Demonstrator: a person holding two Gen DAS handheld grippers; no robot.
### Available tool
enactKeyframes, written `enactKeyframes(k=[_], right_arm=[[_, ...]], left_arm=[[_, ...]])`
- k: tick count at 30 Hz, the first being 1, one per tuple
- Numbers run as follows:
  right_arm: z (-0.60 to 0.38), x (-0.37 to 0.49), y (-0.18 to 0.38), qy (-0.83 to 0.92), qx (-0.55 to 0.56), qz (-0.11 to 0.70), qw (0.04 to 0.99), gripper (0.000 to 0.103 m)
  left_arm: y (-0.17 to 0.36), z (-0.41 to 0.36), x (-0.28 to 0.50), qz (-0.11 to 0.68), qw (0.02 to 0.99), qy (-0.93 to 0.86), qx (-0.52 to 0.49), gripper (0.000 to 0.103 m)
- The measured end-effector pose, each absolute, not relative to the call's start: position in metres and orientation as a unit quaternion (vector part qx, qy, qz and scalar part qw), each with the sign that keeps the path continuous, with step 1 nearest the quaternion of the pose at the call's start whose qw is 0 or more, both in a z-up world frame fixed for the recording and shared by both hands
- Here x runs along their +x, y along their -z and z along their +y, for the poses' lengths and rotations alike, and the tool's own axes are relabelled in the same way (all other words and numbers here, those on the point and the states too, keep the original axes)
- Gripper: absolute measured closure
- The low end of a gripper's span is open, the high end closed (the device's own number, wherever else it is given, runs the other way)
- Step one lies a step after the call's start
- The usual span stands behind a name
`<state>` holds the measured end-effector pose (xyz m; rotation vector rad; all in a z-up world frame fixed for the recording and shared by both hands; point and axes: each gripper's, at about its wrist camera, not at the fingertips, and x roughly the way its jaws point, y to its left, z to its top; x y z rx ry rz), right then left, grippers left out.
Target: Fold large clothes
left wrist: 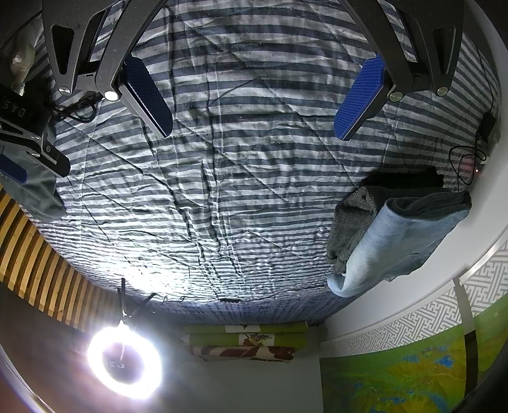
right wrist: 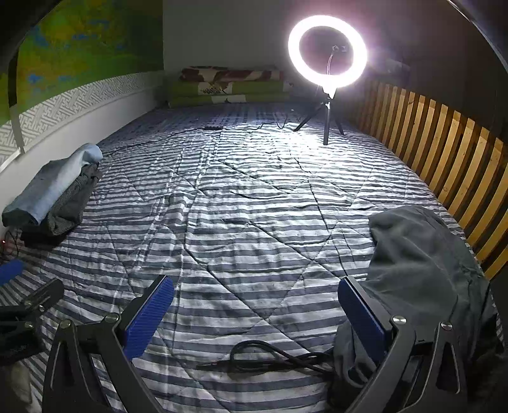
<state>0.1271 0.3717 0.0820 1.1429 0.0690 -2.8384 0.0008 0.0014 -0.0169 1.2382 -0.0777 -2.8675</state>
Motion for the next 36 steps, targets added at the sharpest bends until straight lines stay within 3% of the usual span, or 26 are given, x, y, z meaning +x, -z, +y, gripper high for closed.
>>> enactKeyframes(k=[17,26,36], right_arm=[[0.401,0.142,-0.087,0.926,0.377,0.015,0.017,0.001],[0.454,0.146,-0.108,0.927,0.372,0.037,-0.037,0.001],[0.542,0.127,-0.108,0.905,0.418,0.006,-0.078,0.001]], left_arm=[[0.000,0.018,0.008,-0.028,-0.017,0.924,0.382,0.000],[-0.001,0.028,0.005,-0.021,-0.030,0.919,0.392,0.000],[0.009,0.046,0.005,-0.042,-0.045,0.915,0.400,0.000]])
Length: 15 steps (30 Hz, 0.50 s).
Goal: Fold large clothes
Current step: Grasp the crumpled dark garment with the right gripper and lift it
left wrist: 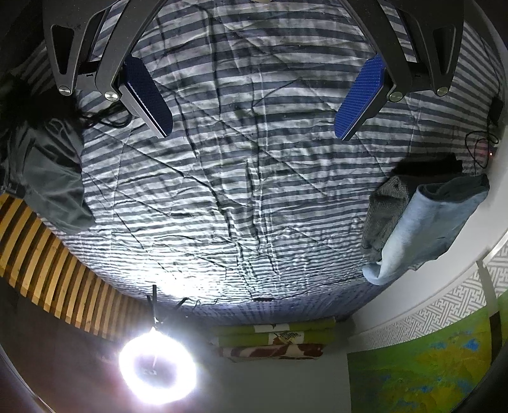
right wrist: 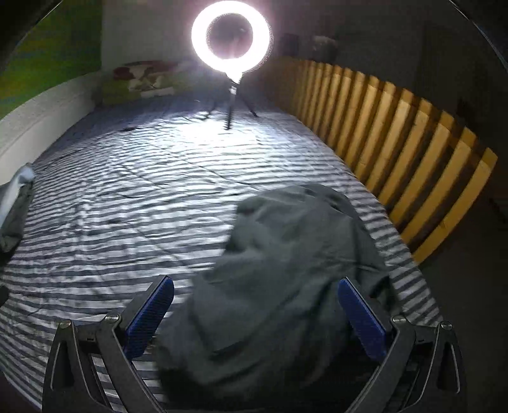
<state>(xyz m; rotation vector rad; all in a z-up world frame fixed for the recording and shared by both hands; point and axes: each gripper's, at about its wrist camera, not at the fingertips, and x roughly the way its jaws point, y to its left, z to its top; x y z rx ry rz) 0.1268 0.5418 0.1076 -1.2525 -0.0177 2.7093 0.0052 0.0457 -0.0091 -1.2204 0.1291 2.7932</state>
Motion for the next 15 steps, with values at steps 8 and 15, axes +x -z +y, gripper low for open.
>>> enactKeyframes(k=[8,15], right_arm=[[0.616,0.090,-0.083,-0.863,-0.489,0.056,0.111,0.001],[0.632,0.061,-0.047,-0.825,-0.548,0.110,0.082,0.001]], left_arm=[[0.011,0.028,0.015,0.032,0.026,-0.914,-0.404,0.000],[0.010,-0.011,0.027,-0.010,0.001,-0.913,-0.407,0.000]])
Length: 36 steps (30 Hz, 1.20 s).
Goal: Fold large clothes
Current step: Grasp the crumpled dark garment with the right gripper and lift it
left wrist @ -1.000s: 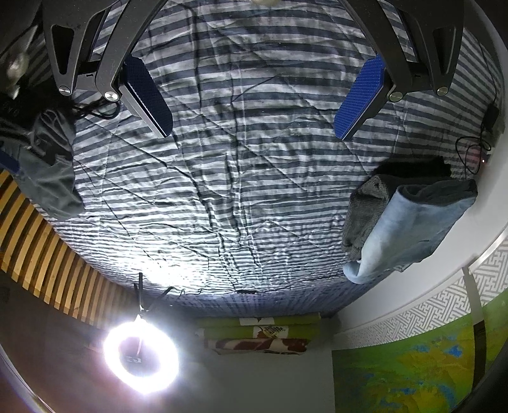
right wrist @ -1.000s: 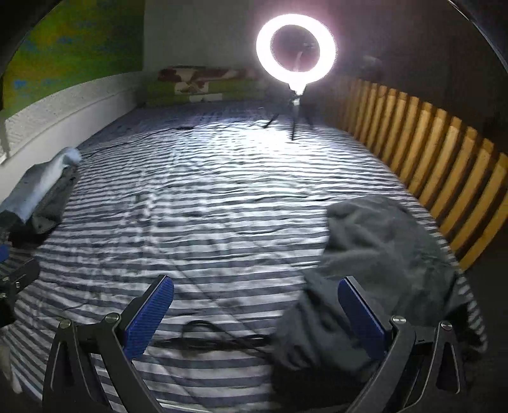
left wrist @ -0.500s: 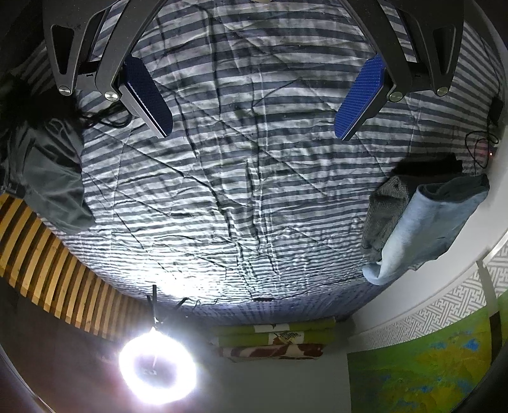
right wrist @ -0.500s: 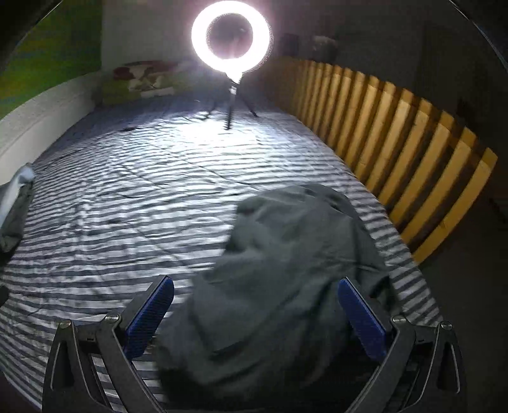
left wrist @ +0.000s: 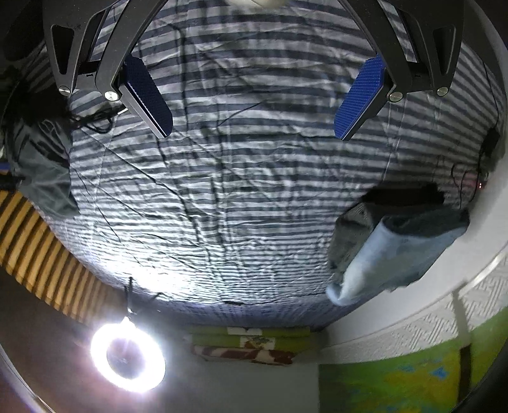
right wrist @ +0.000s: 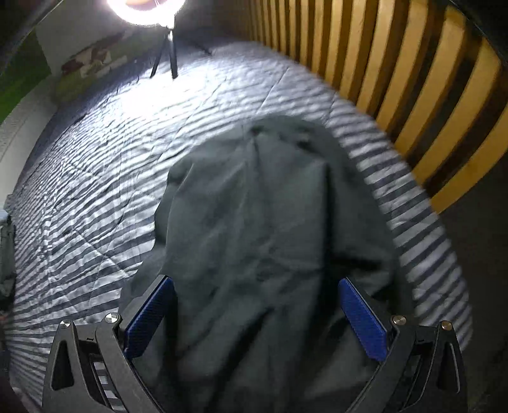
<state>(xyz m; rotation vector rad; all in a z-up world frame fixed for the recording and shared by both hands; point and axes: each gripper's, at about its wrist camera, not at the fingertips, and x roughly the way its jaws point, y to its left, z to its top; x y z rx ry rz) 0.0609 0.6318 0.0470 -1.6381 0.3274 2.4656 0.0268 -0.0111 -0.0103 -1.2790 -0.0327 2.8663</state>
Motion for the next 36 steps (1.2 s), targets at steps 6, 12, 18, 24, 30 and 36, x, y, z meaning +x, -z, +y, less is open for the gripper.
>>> enactKeyframes(k=[6,12,18,24,30,36], right_arm=[[0.616,0.053,-0.030,-0.805,-0.576,0.133,0.052,0.038],[0.594,0.054,-0.057,-0.818,-0.562,0.113,0.041,0.096],[0.540,0.046,-0.132,-0.863,-0.497,0.087,-0.004,0.098],[0.413,0.037,-0.196,-0.884,-0.450,0.022,-0.129,0.098],[0.283,0.043,-0.199,-0.850,-0.459,-0.018,-0.258,0.089],[0.263,0.057,-0.178,-0.829,-0.485,-0.060,-0.271,0.058]], left_arm=[[0.011,-0.028,0.024,-0.025,0.004,-0.912,-0.410,0.000],[0.000,-0.041,0.028,-0.018,0.000,-0.925,-0.379,0.001],[-0.013,-0.072,0.028,-0.057,-0.019,-0.930,-0.362,0.002],[-0.019,-0.101,0.028,-0.081,-0.038,-0.931,-0.354,0.003],[-0.022,-0.127,0.032,-0.093,-0.059,-0.931,-0.348,0.003],[-0.015,-0.141,0.034,-0.089,-0.068,-0.928,-0.356,0.003]])
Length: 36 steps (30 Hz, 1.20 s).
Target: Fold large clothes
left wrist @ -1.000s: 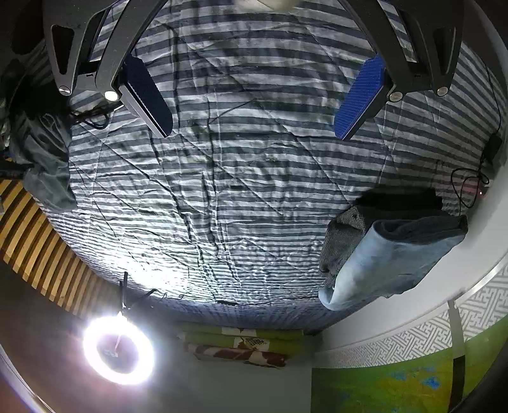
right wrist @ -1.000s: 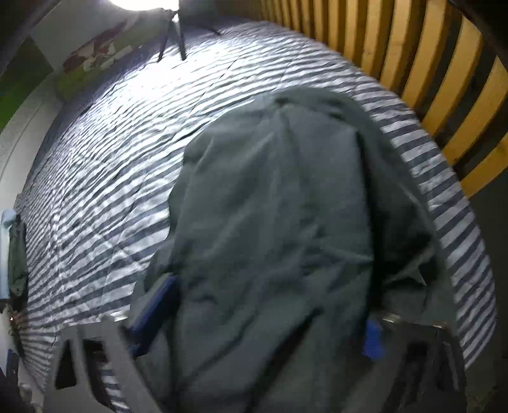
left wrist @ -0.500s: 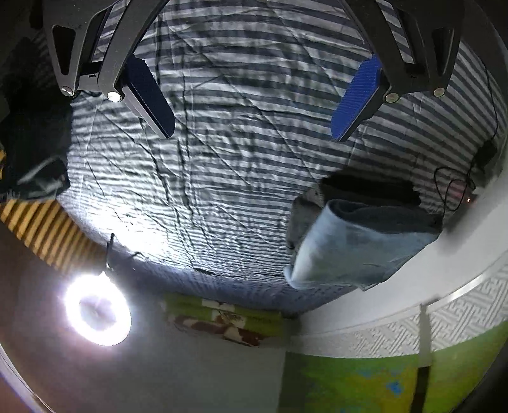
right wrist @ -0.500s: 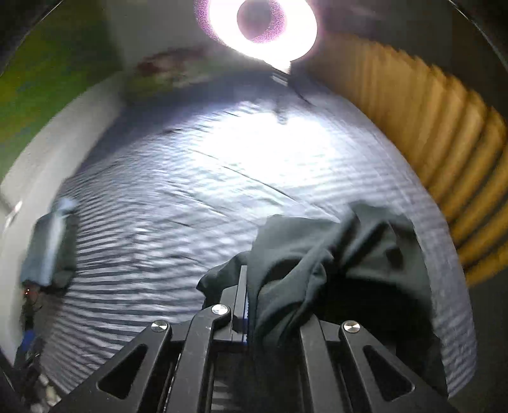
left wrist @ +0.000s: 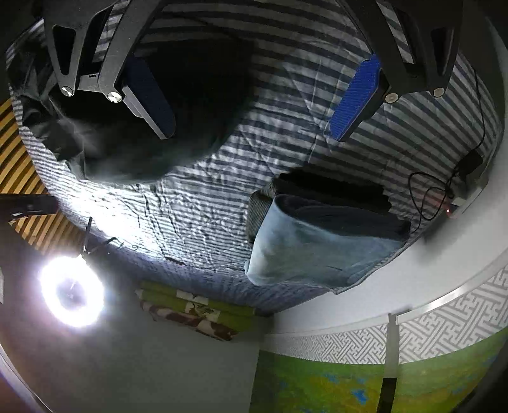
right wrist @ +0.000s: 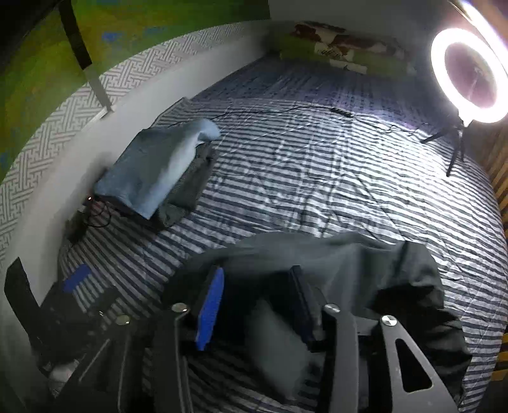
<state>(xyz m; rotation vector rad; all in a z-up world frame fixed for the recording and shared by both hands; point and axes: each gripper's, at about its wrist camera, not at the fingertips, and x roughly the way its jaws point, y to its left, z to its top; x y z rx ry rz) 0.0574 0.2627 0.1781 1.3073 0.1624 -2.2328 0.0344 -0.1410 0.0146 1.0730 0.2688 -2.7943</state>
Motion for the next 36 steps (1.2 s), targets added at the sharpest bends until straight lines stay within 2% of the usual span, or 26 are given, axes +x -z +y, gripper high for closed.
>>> enactKeyframes(k=[7,13,17,22,25,27,32,34,35,36], right_arm=[[0.372,0.073,-0.153,0.842,0.498,-0.002,0.209,0.056],[0.475,0.099,-0.091,0.838,0.527,-0.055,0.132,0.056],[0.514,0.108,-0.052,0.836,0.540,-0.047,0.089,0.056],[0.516,0.107,-0.031,0.836,0.538,-0.041,0.100,0.055],[0.505,0.104,-0.024,0.838,0.534,-0.021,0.112,0.052],[0.495,0.104,-0.021,0.839,0.531,0.000,0.122,0.052],[0.483,0.100,-0.013,0.844,0.520,0.043,0.126,0.052],[0.484,0.096,-0.007,0.841,0.525,0.036,0.123,0.052],[0.486,0.094,-0.003,0.838,0.531,0.029,0.122,0.052],[0.486,0.094,-0.001,0.836,0.534,0.025,0.122,0.052]], left_arm=[[0.005,-0.119,0.033,0.076,0.047,0.918,0.386,0.003],[0.023,-0.060,0.045,0.065,-0.032,0.909,0.411,0.003],[0.031,-0.009,0.045,0.039,-0.077,0.904,0.420,0.003],[0.034,0.053,0.021,0.058,-0.099,0.892,0.437,0.001],[0.044,0.080,-0.006,-0.008,-0.035,0.897,0.441,0.001],[0.053,0.082,-0.022,-0.021,-0.002,0.891,0.453,0.002],[0.068,0.062,-0.030,-0.001,0.007,0.880,0.475,0.003],[0.068,0.058,-0.030,0.005,0.001,0.878,0.478,0.015],[0.069,0.056,-0.030,0.004,0.002,0.876,0.482,0.034],[0.069,0.054,-0.031,0.005,0.002,0.872,0.489,0.063]])
